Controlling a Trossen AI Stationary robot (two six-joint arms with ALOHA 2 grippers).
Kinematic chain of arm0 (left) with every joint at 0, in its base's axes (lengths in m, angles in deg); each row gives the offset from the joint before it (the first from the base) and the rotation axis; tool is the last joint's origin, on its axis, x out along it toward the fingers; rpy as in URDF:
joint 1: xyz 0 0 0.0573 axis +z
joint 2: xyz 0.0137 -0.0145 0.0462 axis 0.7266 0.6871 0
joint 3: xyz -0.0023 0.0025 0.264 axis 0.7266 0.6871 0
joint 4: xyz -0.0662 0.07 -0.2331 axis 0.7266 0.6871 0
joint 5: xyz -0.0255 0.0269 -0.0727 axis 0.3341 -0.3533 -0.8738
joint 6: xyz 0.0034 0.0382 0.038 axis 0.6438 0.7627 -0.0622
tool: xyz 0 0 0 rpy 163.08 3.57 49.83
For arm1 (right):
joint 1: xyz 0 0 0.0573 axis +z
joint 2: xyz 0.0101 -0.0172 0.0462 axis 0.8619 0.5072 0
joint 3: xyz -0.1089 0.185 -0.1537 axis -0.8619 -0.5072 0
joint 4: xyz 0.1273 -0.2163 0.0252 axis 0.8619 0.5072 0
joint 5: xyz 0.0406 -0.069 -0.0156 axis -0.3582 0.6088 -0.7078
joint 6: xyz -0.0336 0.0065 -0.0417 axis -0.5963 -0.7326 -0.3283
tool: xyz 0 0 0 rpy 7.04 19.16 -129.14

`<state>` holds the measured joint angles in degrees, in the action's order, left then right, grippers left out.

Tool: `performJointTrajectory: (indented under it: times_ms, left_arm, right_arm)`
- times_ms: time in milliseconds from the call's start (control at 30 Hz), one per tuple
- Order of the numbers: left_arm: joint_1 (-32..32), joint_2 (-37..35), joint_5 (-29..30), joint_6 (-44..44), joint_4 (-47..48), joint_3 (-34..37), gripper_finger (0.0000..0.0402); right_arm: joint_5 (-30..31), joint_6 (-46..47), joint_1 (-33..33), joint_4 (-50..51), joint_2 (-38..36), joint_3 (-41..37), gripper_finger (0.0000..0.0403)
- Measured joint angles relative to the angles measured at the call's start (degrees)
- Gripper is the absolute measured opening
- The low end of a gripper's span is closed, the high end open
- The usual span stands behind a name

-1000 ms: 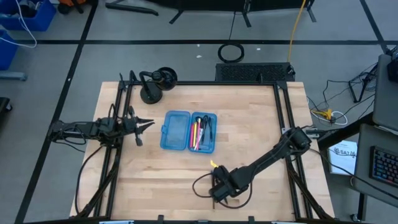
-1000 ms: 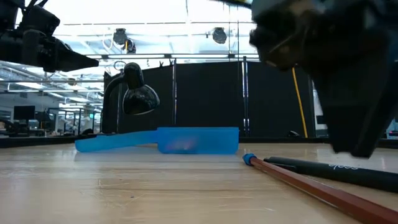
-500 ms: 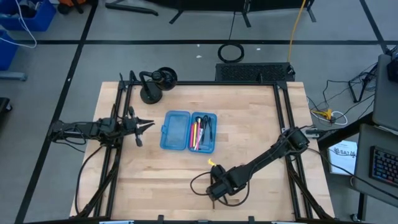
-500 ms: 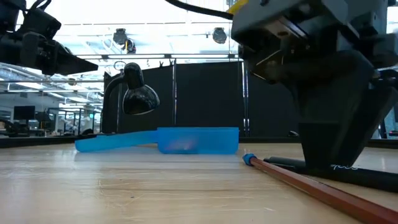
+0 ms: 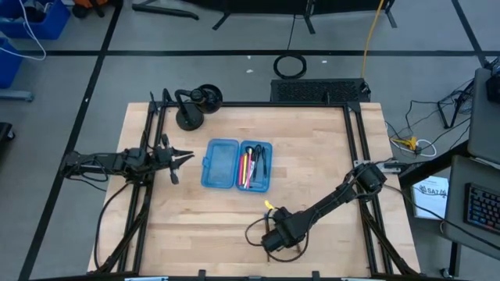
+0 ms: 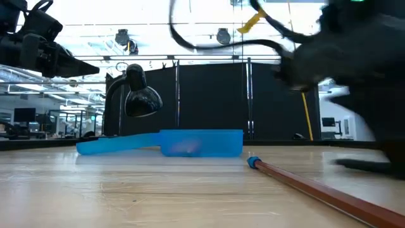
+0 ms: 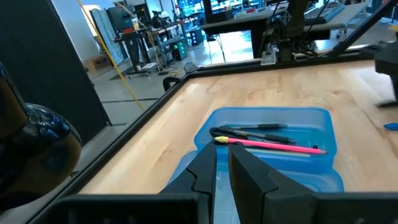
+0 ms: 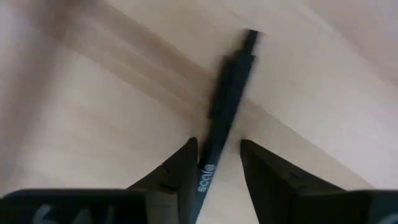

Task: Pick & place school supplies into a supply box
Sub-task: Put the black pen into the blue supply box

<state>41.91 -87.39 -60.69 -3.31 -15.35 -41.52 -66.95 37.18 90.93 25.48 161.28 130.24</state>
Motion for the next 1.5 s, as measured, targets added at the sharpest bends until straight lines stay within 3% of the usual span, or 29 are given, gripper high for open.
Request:
performJointTrajectory:
  times_ms: [300, 600, 767, 900, 1067, 1333, 1500]
  left_arm:
    - [-0.02, 0.0, 0.0, -0.24, 0.0, 0.0, 0.0047]
    - [0.0, 0.0, 0.0, -0.22, 0.04, 0.0, 0.0047]
    - [0.0, 0.0, 0.0, -0.22, 0.04, 0.0, 0.0047]
    - [-0.02, 0.0, 0.0, -0.22, 0.04, 0.0, 0.0047]
    - [0.0, 0.0, 0.0, -0.2, 0.04, 0.0, 0.0047]
    - [-0.01, 0.0, -0.06, -0.34, 0.01, 0.0, 0.0047]
    - [0.0, 0.0, -0.46, -0.46, 0.03, 0.0, 0.0047]
  right_arm:
    - [2.81, -2.47, 0.87, 1.96, -0.1, -1.22, 0.0085]
    - [3.1, -2.88, 1.74, -2.93, -0.34, -2.51, 0.0065]
    - [3.08, -3.62, 1.72, -3.22, -0.39, -2.51, 0.0022]
    - [2.83, -4.7, 1.32, -3.06, -1.31, -2.69, 0.0019]
    - [3.62, -4.44, 0.24, -4.27, -6.11, -3.01, 0.0019]
    - [11.6, -4.19, -2.01, -7.29, -14.89, -3.07, 0.0019]
    - [15.5, -5.93, -4.89, -14.19, -19.89, -3.18, 0.0019]
